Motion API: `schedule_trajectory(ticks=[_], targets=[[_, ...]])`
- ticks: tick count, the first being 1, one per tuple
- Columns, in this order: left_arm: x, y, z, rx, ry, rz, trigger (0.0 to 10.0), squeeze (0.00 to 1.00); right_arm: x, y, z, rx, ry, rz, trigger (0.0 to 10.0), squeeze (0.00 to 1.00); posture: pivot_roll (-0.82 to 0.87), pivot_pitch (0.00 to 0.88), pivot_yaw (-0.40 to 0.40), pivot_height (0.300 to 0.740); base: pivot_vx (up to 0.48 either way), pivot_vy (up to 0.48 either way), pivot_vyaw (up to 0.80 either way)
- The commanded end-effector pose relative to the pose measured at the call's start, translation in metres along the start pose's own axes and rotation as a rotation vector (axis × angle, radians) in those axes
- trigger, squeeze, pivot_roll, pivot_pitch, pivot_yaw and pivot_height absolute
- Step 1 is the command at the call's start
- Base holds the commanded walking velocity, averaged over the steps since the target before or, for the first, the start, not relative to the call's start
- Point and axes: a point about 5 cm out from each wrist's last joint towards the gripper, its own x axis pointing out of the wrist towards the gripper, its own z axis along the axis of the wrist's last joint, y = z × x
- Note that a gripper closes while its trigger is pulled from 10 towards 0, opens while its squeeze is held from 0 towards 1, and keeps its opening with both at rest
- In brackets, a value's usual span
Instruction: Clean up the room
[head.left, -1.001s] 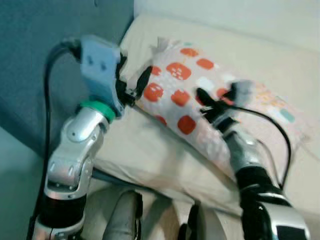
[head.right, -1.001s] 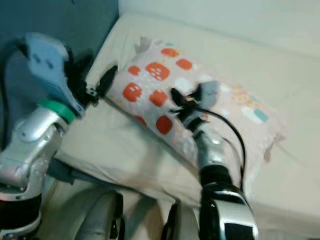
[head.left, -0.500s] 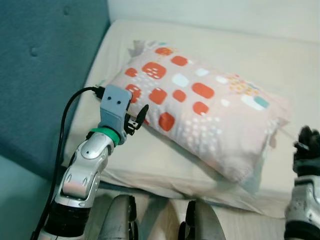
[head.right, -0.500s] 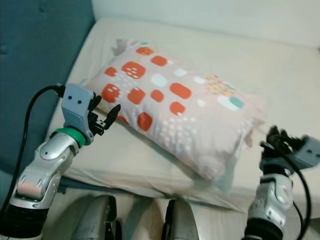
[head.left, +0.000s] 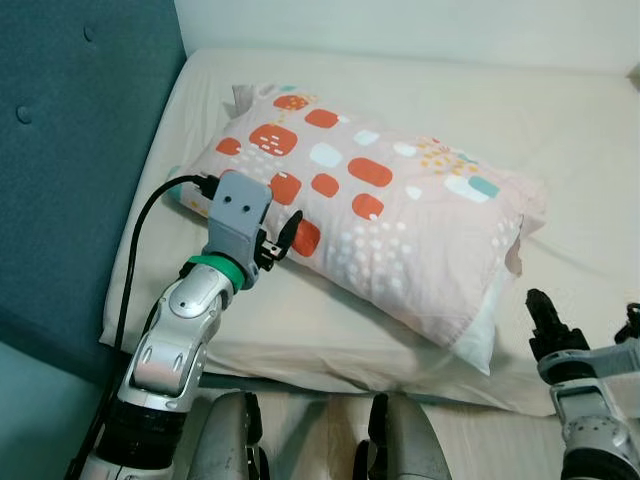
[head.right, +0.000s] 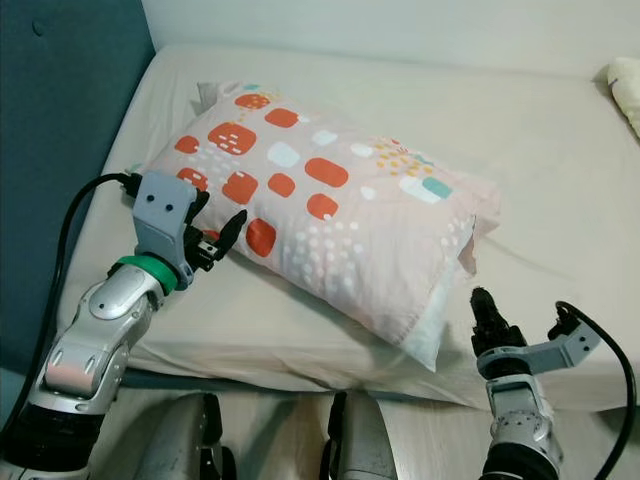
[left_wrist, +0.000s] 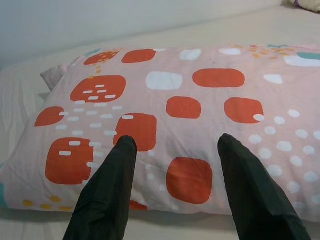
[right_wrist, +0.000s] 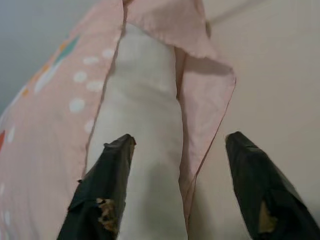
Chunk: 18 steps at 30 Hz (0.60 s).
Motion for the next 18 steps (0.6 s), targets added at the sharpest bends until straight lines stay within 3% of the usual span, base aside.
schedule_trajectory(ticks=[1, 2, 9, 13, 18], targets=[[0.000, -0.001, -0.005, 0.001, 0.008, 0.004, 10.0, 0.00, -0.003, -0.006, -0.008, 0.006, 0.035, -0.015, 10.0, 1.00, 0.11, 0.166, 0.012, 0.615, 0.000, 0.000, 0.00], [0.000, -0.001, -0.005, 0.002, 0.006, 0.007, 10.0, 0.00, -0.002, -0.006, -0.015, 0.043, 0.071, -0.009, 10.0, 0.00, 0.11, 0.166, 0.012, 0.615, 0.000, 0.000, 0.00], [0.001, 0.001, -0.003, 0.003, -0.004, 0.020, 10.0, 0.00, -0.007, -0.014, -0.043, 0.086, 0.252, -0.065, 10.0, 0.00, 0.12, 0.173, 0.011, 0.615, 0.000, 0.000, 0.00], [0.000, 0.002, -0.002, 0.003, -0.008, 0.026, 10.0, 0.00, -0.006, -0.001, -0.049, 0.136, 0.303, 0.092, 10.0, 0.00, 0.13, 0.181, 0.019, 0.615, 0.000, 0.000, 0.00], [0.001, 0.003, -0.001, 0.002, -0.010, 0.029, 10.0, 0.00, -0.003, 0.005, -0.053, 0.137, 0.338, 0.142, 10.0, 0.00, 0.13, 0.181, 0.019, 0.615, 0.000, 0.000, 0.00]])
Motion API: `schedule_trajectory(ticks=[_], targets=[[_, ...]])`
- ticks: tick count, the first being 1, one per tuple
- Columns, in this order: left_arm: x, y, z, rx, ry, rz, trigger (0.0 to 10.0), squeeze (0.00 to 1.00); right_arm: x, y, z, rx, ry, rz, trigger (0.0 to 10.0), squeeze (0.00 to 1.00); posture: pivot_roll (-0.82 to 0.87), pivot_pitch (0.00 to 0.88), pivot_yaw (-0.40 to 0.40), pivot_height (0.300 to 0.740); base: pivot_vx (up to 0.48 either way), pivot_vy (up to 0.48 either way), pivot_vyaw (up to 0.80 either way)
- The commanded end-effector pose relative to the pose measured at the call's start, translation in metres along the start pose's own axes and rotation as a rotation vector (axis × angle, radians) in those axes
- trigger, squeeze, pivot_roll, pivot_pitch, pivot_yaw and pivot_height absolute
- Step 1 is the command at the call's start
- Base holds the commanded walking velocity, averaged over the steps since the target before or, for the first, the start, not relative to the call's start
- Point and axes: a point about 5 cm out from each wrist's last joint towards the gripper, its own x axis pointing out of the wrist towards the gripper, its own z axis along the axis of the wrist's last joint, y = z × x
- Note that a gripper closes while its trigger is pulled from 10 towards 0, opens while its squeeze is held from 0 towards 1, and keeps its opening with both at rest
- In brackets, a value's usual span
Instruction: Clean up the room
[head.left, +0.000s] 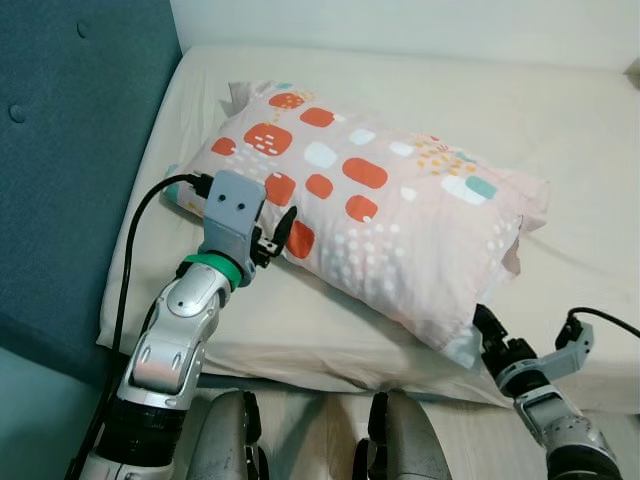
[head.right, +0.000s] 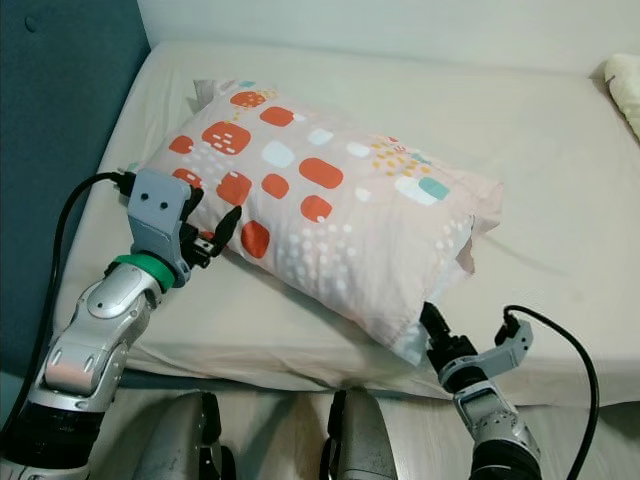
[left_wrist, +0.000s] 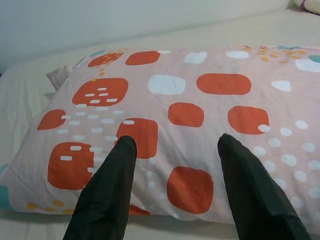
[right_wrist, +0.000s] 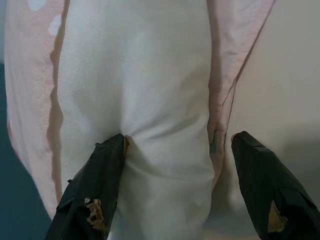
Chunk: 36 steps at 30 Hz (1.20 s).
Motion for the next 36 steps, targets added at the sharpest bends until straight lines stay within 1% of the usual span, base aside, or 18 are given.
schedule_trajectory(ticks=[1, 2, 3, 6, 7, 8, 9, 11, 13, 16, 20, 33, 35, 36], targets=[[0.000, -0.002, -0.001, 0.005, 0.003, -0.002, 10.0, 0.00, 0.000, 0.000, -0.007, 0.008, 0.039, 0.010, 10.0, 0.00, 0.13, 0.181, 0.019, 0.615, 0.000, 0.000, 0.00], [0.001, -0.002, 0.000, 0.004, -0.002, 0.002, 10.0, 0.00, 0.006, 0.007, -0.010, 0.005, 0.075, 0.060, 10.0, 0.00, 0.14, 0.185, 0.019, 0.615, 0.000, 0.000, 0.00], [0.001, -0.001, 0.000, 0.003, -0.003, 0.004, 10.0, 0.00, 0.010, 0.010, -0.011, 0.002, 0.087, 0.068, 10.0, 0.00, 0.14, 0.185, 0.019, 0.615, 0.000, 0.000, 0.00], [0.001, -0.001, 0.000, 0.003, -0.004, 0.005, 10.0, 0.00, 0.012, 0.011, -0.011, -0.001, 0.094, 0.071, 10.0, 0.00, 0.14, 0.185, 0.019, 0.615, 0.000, 0.000, 0.00], [0.000, -0.001, 0.000, 0.002, -0.004, 0.005, 10.0, 0.00, 0.014, 0.012, -0.012, -0.002, 0.099, 0.067, 5.0, 0.00, 0.14, 0.185, 0.019, 0.615, 0.000, 0.000, 0.00], [0.000, -0.001, 0.000, 0.002, -0.004, 0.005, 10.0, 0.00, 0.014, 0.012, -0.012, -0.002, 0.099, 0.067, 5.0, 0.00, 0.14, 0.185, 0.019, 0.615, 0.000, 0.000, 0.00], [0.000, -0.001, 0.000, 0.002, -0.004, 0.006, 10.0, 0.00, 0.015, 0.013, -0.013, -0.008, 0.110, 0.061, 0.0, 0.00, 0.14, 0.185, 0.019, 0.615, 0.000, 0.000, 0.00], [0.001, -0.001, 0.001, 0.002, -0.005, 0.006, 10.0, 0.00, 0.017, 0.015, -0.015, -0.011, 0.120, 0.067, 0.0, 0.00, 0.14, 0.185, 0.019, 0.615, 0.000, 0.000, 0.00], [0.001, -0.002, 0.001, 0.002, -0.008, 0.007, 10.0, 0.00, 0.020, 0.018, -0.016, 0.006, 0.127, 0.092, 0.0, 0.00, 0.14, 0.185, 0.019, 0.615, 0.000, 0.000, 0.00], [0.001, -0.002, 0.002, 0.001, -0.008, 0.007, 10.0, 0.00, 0.020, 0.019, -0.016, 0.010, 0.131, 0.099, 0.0, 0.00, 0.14, 0.185, 0.019, 0.615, 0.000, 0.000, 0.00], [0.001, -0.001, 0.002, 0.001, -0.008, 0.009, 10.0, 0.00, 0.019, 0.018, -0.019, 0.023, 0.138, 0.096, 0.0, 0.00, 0.15, 0.187, 0.019, 0.615, 0.000, 0.000, 0.00], [0.002, -0.001, 0.003, 0.001, -0.012, 0.010, 10.0, 0.00, 0.018, 0.014, -0.019, 0.021, 0.138, 0.059, 0.0, 0.00, 0.14, 0.183, 0.020, 0.615, 0.000, 0.000, 0.00], [0.002, -0.001, 0.002, 0.001, -0.012, 0.010, 10.0, 0.00, 0.018, 0.013, -0.021, 0.014, 0.158, 0.051, 0.0, 0.00, 0.14, 0.176, 0.018, 0.615, 0.000, 0.000, 0.00], [0.002, 0.000, 0.005, -0.003, -0.023, 0.021, 10.0, 0.00, 0.022, 0.018, -0.026, 0.002, 0.195, 0.069, 0.0, 0.00, 0.14, 0.176, 0.018, 0.615, 0.000, 0.000, 0.00]])
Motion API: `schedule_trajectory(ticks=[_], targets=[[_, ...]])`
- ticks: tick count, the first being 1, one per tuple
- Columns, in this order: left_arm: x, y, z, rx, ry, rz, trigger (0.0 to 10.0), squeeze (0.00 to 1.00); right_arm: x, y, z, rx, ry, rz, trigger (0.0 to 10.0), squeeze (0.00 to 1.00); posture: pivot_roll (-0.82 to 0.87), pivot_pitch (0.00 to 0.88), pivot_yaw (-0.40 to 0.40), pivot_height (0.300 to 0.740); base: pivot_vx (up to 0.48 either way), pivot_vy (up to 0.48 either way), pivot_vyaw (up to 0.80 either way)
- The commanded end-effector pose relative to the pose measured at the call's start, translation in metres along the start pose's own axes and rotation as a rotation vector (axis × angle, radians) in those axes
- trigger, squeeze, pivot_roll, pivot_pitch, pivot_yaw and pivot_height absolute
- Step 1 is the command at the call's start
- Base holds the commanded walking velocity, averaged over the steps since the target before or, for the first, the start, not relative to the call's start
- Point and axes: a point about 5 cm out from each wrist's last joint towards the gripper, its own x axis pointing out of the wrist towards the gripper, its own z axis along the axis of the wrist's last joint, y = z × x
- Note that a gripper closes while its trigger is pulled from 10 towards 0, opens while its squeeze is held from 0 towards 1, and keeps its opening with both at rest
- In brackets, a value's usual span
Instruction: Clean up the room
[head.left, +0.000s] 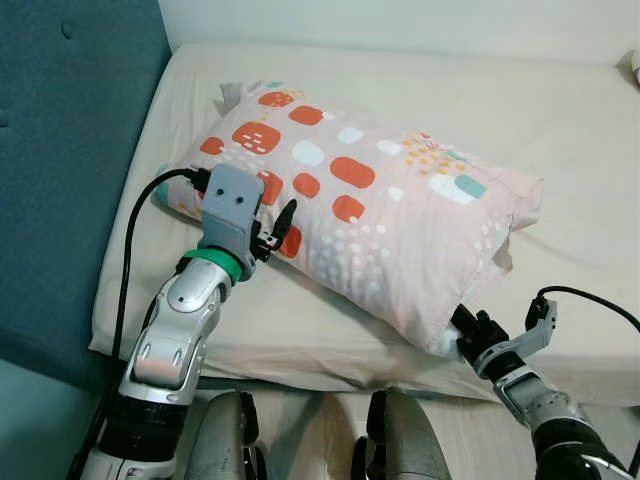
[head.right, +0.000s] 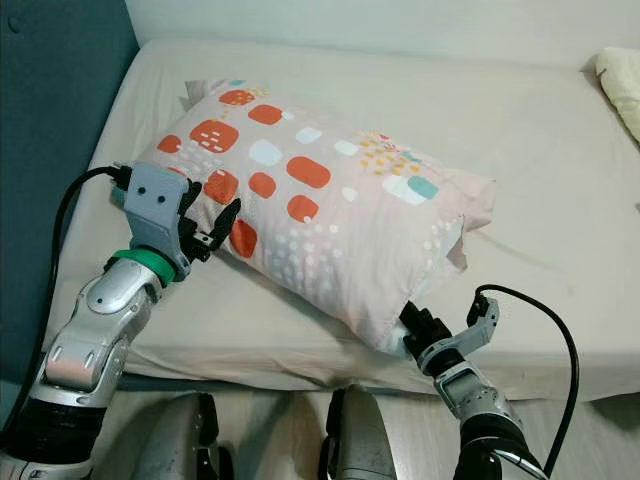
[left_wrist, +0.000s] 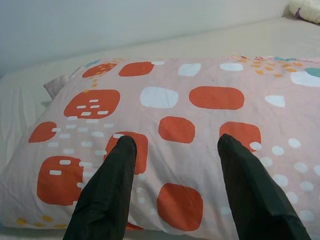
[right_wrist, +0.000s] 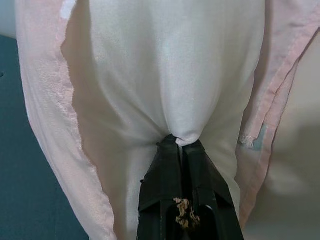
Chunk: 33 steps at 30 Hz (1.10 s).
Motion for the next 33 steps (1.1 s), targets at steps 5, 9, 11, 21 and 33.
schedule_trajectory(ticks=[5, 9, 11, 21, 33], targets=[[0.000, 0.008, 0.022, -0.045, -0.088, 0.050, 10.0, 0.00, 0.021, 0.027, -0.018, -0.016, 0.145, 0.140, 0.0, 0.00, 0.14, 0.176, 0.018, 0.615, 0.000, 0.000, 0.00], [0.002, 0.017, 0.063, -0.066, -0.241, 0.089, 10.0, 0.00, 0.055, 0.084, -0.025, -0.010, 0.218, 0.373, 0.0, 0.00, 0.16, 0.162, -0.007, 0.615, 0.000, 0.000, 0.00], [0.002, 0.020, 0.072, -0.056, -0.274, 0.098, 10.0, 0.00, 0.063, 0.099, -0.028, -0.010, 0.242, 0.420, 0.0, 0.00, 0.17, 0.160, -0.011, 0.615, 0.000, 0.000, 0.00], [0.002, 0.030, 0.120, -0.060, -0.440, 0.177, 10.0, 0.00, 0.098, 0.207, -0.104, 0.050, 0.489, 0.703, 0.0, 0.00, 0.18, 0.157, -0.028, 0.615, 0.000, 0.000, 0.00], [-0.005, 0.028, 0.161, -0.088, -0.560, 0.176, 10.0, 0.00, 0.077, 0.289, -0.182, 0.108, 0.771, 1.027, 0.0, 0.00, 0.24, 0.163, -0.056, 0.615, 0.000, 0.000, 0.00]])
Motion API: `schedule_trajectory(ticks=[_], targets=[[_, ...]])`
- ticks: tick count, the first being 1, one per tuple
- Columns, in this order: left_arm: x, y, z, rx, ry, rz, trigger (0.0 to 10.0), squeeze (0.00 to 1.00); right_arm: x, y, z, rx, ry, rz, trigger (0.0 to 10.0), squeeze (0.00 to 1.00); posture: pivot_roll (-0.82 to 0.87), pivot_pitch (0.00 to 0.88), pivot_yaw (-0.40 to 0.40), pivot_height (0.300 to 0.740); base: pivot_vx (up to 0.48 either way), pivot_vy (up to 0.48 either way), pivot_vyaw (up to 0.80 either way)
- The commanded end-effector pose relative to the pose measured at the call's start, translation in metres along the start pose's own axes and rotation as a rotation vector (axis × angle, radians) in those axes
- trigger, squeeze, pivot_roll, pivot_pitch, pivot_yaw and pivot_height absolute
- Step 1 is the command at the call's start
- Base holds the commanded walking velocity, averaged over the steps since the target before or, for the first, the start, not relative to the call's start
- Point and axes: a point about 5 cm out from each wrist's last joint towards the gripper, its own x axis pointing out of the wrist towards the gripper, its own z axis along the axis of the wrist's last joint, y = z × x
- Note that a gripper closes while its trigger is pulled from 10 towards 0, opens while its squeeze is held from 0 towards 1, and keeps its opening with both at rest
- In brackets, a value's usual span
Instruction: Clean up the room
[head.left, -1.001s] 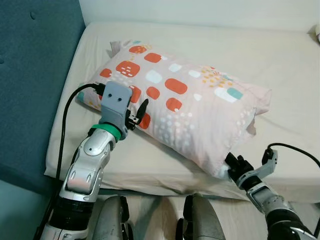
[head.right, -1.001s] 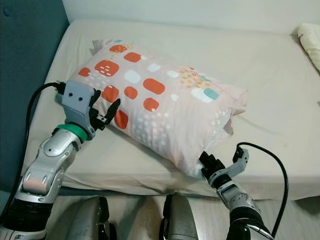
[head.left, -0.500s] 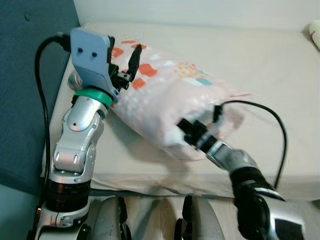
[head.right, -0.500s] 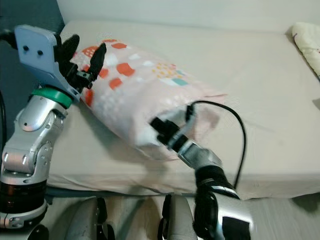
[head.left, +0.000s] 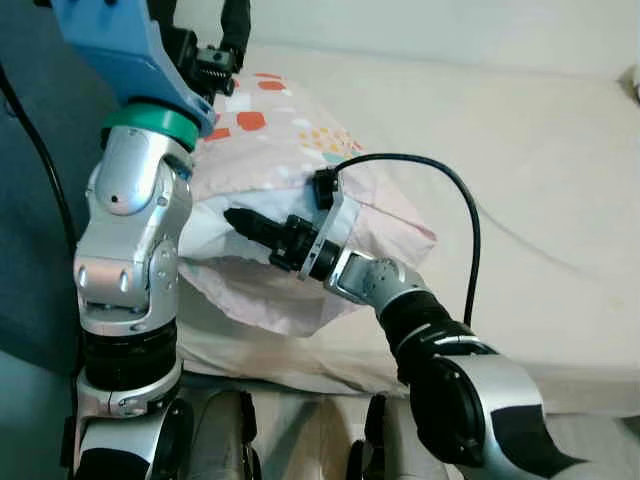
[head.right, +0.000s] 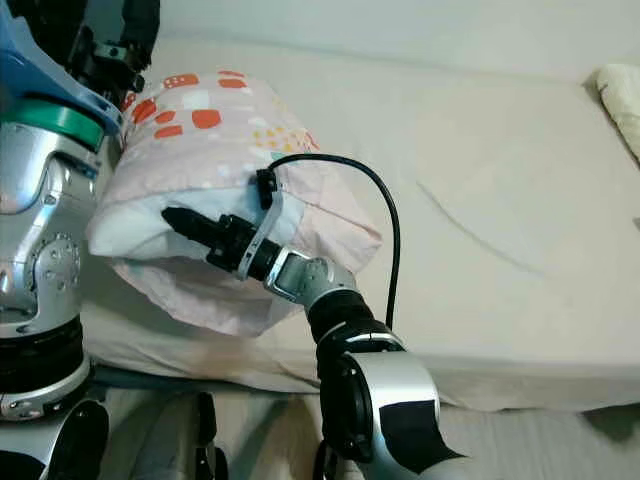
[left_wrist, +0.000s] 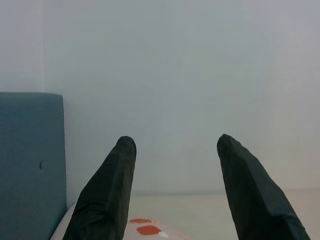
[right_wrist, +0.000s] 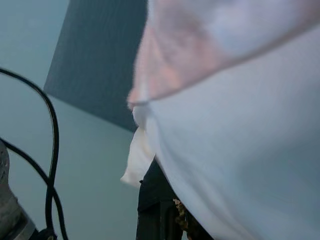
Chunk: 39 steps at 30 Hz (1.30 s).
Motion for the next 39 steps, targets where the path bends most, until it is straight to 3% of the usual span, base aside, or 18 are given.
schedule_trajectory(ticks=[1, 5, 6, 8, 9, 11, 12, 13, 16, 21, 23, 26, 27, 29, 31, 36, 38, 39], targets=[[-0.003, -0.004, 0.002, -0.007, -0.001, -0.015, 10.0, 0.00, 0.043, 0.009, -0.063, 0.119, 0.116, 0.060, 0.0, 0.00, 0.25, 0.164, -0.059, 0.615, 0.000, 0.000, 0.00], [-0.008, -0.005, -0.006, 0.002, 0.040, -0.020, 10.0, 0.00, 0.018, -0.019, -0.093, 0.116, 0.190, -0.163, 0.0, 0.00, 0.23, 0.179, -0.060, 0.615, 0.000, 0.000, 0.00], [-0.010, -0.007, -0.009, 0.006, 0.056, -0.029, 10.0, 0.00, 0.001, -0.032, -0.110, 0.100, 0.261, -0.267, 10.0, 0.00, 0.23, 0.179, -0.060, 0.615, 0.000, 0.000, 0.00], [-0.012, -0.011, -0.013, -0.008, 0.076, -0.048, 10.0, 0.00, -0.039, -0.051, -0.138, 0.063, 0.417, -0.394, 10.0, 0.00, 0.22, 0.183, -0.058, 0.615, 0.000, 0.000, 0.00], [-0.012, -0.011, -0.013, -0.008, 0.076, -0.048, 10.0, 0.00, -0.039, -0.051, -0.138, 0.063, 0.417, -0.394, 10.0, 0.00, 0.22, 0.183, -0.058, 0.615, 0.000, 0.000, 0.00], [-0.014, -0.016, -0.017, -0.039, 0.094, -0.062, 10.0, 0.00, -0.089, -0.065, -0.159, 0.017, 0.590, -0.461, 10.0, 0.00, 0.21, 0.187, -0.059, 0.615, 0.000, 0.000, 0.00], [-0.014, -0.016, -0.017, -0.039, 0.094, -0.062, 10.0, 0.00, -0.089, -0.065, -0.159, 0.017, 0.590, -0.461, 10.0, 0.00, 0.21, 0.187, -0.059, 0.615, 0.000, 0.000, 0.00], [-0.018, -0.023, -0.021, -0.056, 0.113, -0.087, 10.0, 0.00, -0.130, -0.069, -0.158, 0.007, 0.653, -0.444, 10.0, 0.00, 0.18, 0.193, -0.055, 0.615, 0.000, 0.000, 0.00], [-0.022, -0.027, -0.026, -0.071, 0.133, -0.106, 10.0, 0.00, -0.155, -0.067, -0.147, -0.075, 0.679, -0.392, 10.0, 0.00, 0.17, 0.194, -0.050, 0.615, 0.000, 0.000, 0.00], [-0.025, -0.030, -0.033, -0.075, 0.170, -0.123, 10.0, 0.00, -0.168, -0.056, -0.131, -0.157, 0.634, -0.315, 10.0, 0.00, 0.15, 0.193, -0.037, 0.615, 0.000, 0.000, 0.00], [-0.037, -0.027, -0.056, -0.035, 0.309, -0.157, 10.0, 0.00, -0.171, -0.019, -0.097, -0.254, 0.424, -0.208, 10.0, 0.00, 0.14, 0.190, -0.023, 0.615, 0.000, 0.000, 0.00], [-0.051, -0.021, -0.070, 0.035, 0.377, -0.186, 10.0, 0.00, -0.168, 0.001, -0.075, -0.317, 0.283, -0.181, 10.0, 0.00, 0.14, 0.189, -0.015, 0.615, 0.000, 0.000, 0.00], [-0.072, -0.012, -0.085, 0.114, 0.469, -0.234, 10.0, 0.00, -0.167, 0.019, -0.051, -0.404, 0.104, -0.176, 10.0, 0.00, 0.14, 0.189, -0.005, 0.615, 0.000, 0.000, 0.00], [-0.072, -0.012, -0.085, 0.114, 0.469, -0.234, 10.0, 0.00, -0.167, 0.019, -0.051, -0.404, 0.104, -0.176, 10.0, 0.00, 0.14, 0.189, -0.005, 0.615, 0.000, 0.000, 0.00], [-0.108, 0.005, -0.105, 0.261, 0.598, -0.304, 10.0, 0.00, -0.173, 0.040, -0.021, -0.542, -0.172, -0.220, 10.0, 0.00, 0.14, 0.182, 0.019, 0.615, 0.000, 0.000, 0.00], [-0.140, 0.025, -0.120, 0.524, 0.665, -0.390, 10.0, 0.00, -0.190, 0.048, -0.002, -0.665, -0.411, -0.365, 10.0, 0.00, 0.14, 0.180, 0.024, 0.615, 0.000, 0.000, 0.00], [-0.140, 0.025, -0.120, 0.524, 0.665, -0.390, 10.0, 0.00, -0.190, 0.048, -0.002, -0.665, -0.411, -0.365, 10.0, 0.00, 0.14, 0.180, 0.024, 0.615, 0.000, 0.000, 0.00], [-0.170, 0.034, -0.124, 0.705, 0.680, -0.542, 10.0, 0.00, -0.228, 0.035, 0.015, -0.727, -0.587, -0.708, 10.0, 0.00, 0.14, 0.177, 0.029, 0.615, 0.000, 0.000, 0.00]])
